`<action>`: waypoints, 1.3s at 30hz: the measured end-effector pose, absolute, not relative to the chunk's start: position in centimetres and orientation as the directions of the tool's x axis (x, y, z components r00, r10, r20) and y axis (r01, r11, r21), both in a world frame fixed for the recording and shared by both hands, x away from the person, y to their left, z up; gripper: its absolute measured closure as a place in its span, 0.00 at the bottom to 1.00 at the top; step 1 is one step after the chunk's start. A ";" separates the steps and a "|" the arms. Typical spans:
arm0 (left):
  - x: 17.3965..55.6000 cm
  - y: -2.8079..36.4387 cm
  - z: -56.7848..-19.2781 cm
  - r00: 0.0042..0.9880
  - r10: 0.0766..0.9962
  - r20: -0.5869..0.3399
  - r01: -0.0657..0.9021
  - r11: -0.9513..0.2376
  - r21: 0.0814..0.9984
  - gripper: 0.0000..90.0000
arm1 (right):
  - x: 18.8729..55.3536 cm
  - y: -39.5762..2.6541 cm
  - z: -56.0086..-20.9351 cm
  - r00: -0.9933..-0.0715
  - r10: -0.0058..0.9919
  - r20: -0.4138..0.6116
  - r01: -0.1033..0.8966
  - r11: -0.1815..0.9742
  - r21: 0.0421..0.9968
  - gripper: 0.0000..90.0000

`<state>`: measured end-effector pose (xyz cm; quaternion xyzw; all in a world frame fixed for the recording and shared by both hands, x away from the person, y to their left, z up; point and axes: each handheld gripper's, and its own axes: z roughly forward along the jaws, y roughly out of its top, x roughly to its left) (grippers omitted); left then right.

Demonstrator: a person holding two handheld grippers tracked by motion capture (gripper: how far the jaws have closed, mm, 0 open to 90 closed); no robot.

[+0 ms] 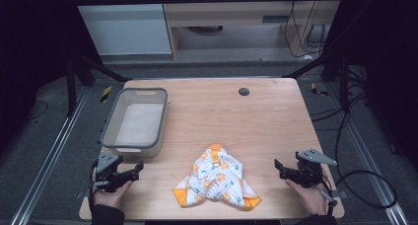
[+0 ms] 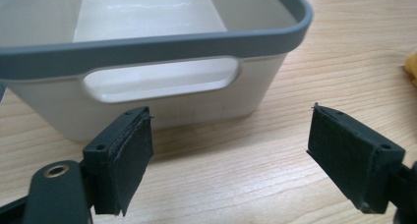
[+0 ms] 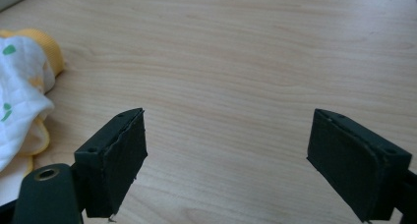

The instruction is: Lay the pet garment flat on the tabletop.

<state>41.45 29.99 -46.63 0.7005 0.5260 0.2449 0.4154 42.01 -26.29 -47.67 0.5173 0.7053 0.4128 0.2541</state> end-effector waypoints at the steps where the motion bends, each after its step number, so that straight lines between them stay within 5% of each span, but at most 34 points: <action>1: 41.4 29.9 -46.6 0.330 0.938 -0.104 0.540 -0.097 0.836 0.20 | 41.9 -26.1 -47.6 -0.343 0.937 0.072 0.521 0.126 0.844 0.18; 39: 43.3 23.5 -41.7 0.499 0.860 -0.109 0.462 -0.157 0.873 0.26 | 45.3 -20.0 -41.8 -0.518 0.854 0.043 0.405 0.201 0.892 0.20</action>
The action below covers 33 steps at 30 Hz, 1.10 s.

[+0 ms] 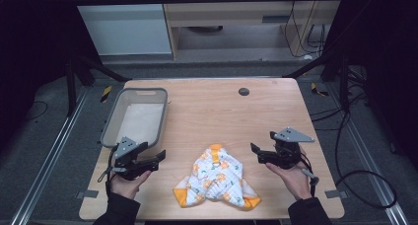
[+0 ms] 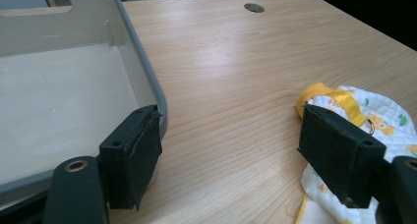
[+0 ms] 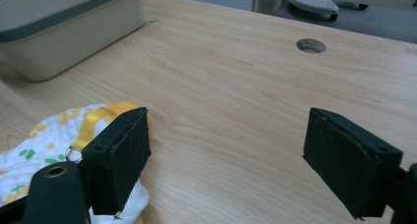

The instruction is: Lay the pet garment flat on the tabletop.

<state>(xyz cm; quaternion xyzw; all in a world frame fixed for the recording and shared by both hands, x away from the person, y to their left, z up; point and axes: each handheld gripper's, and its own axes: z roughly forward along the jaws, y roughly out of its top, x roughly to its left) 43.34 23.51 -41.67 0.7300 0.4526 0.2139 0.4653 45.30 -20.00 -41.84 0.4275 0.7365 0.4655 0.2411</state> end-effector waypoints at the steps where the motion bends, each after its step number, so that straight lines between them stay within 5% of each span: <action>1: 43.5 23.3 -41.6 0.501 0.858 -0.109 0.461 -0.158 0.873 0.26 | 45.3 -19.8 -41.8 -0.522 0.852 0.043 0.403 0.202 0.893 0.19; 15: 44.6 19.8 -42.2 0.557 0.825 -0.098 0.457 -0.206 0.865 0.28 | 45.3 -18.6 -42.1 -0.562 0.826 0.043 0.396 0.224 0.891 0.20; 33: 45.2 17.6 -44.4 0.600 0.793 -0.101 0.487 -0.263 0.833 0.30 | 44.8 -17.3 -44.0 -0.618 0.784 0.058 0.442 0.286 0.850 0.32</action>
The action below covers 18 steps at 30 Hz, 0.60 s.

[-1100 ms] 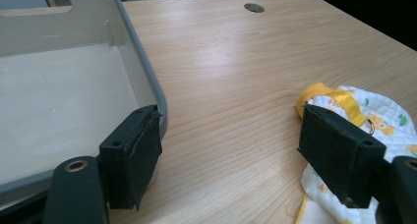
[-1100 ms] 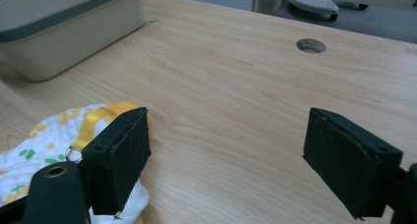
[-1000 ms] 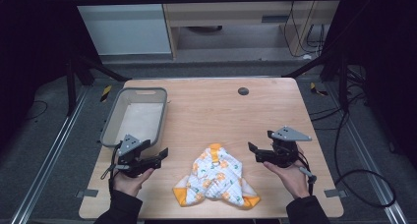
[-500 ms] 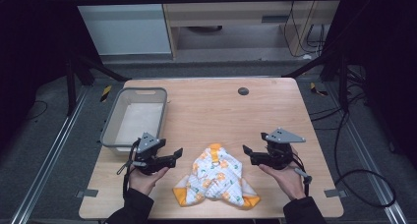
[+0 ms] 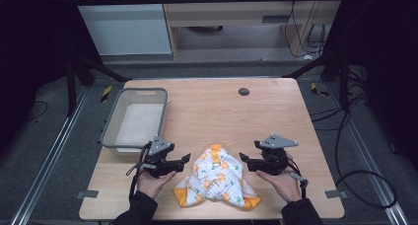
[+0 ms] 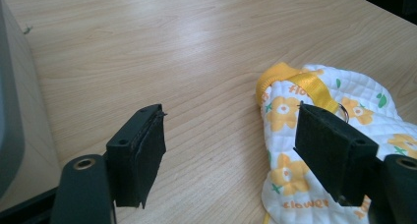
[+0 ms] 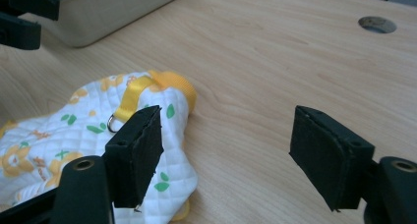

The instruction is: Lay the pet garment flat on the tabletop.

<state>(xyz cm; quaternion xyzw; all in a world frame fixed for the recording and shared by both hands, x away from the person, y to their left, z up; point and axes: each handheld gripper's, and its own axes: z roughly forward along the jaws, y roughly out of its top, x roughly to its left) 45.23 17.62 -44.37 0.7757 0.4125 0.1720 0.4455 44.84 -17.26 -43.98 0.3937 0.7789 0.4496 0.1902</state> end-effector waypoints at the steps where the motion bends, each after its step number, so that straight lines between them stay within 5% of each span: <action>1: 45.3 17.5 -44.5 0.603 0.791 -0.103 0.490 -0.266 0.830 0.30 | 44.9 -17.1 -44.1 -0.622 0.781 0.057 0.446 0.294 0.845 0.33; 18: 46.0 15.1 -46.5 0.662 0.747 -0.060 0.499 -0.380 0.779 0.33 | 45.1 -15.0 -46.0 -0.679 0.732 0.056 0.468 0.373 0.801 0.48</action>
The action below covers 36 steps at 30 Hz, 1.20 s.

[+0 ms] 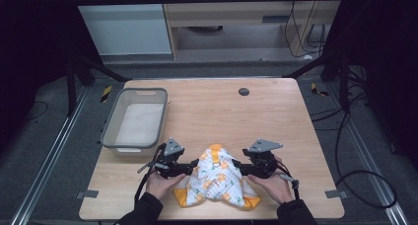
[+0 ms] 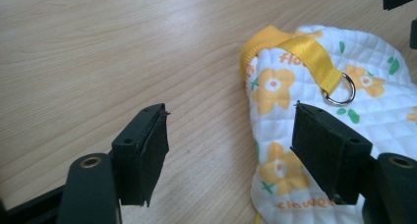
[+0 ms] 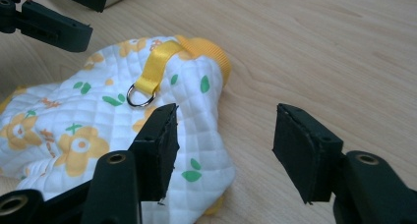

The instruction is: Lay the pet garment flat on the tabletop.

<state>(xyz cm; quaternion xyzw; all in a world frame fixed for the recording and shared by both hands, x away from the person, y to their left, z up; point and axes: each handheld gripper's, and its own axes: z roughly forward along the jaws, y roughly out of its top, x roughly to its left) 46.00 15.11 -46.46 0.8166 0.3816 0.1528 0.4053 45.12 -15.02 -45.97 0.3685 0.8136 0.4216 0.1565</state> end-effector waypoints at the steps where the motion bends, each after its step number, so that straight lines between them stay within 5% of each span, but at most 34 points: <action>1: 46.0 15.0 -46.5 0.665 0.745 -0.057 0.497 -0.384 0.778 0.33 | 45.1 -14.9 -46.1 -0.683 0.728 0.053 0.466 0.379 0.800 0.48; 14: 46.7 14.2 -47.9 0.677 0.728 -0.104 0.539 -0.395 0.744 0.45 | 45.5 -14.5 -47.3 -0.696 0.714 0.077 0.498 0.403 0.768 0.64; 36: 46.3 13.4 -48.2 0.716 0.679 -0.159 0.562 -0.427 0.708 0.92 | 45.7 -14.1 -47.7 -0.706 0.701 0.104 0.526 0.420 0.739 0.89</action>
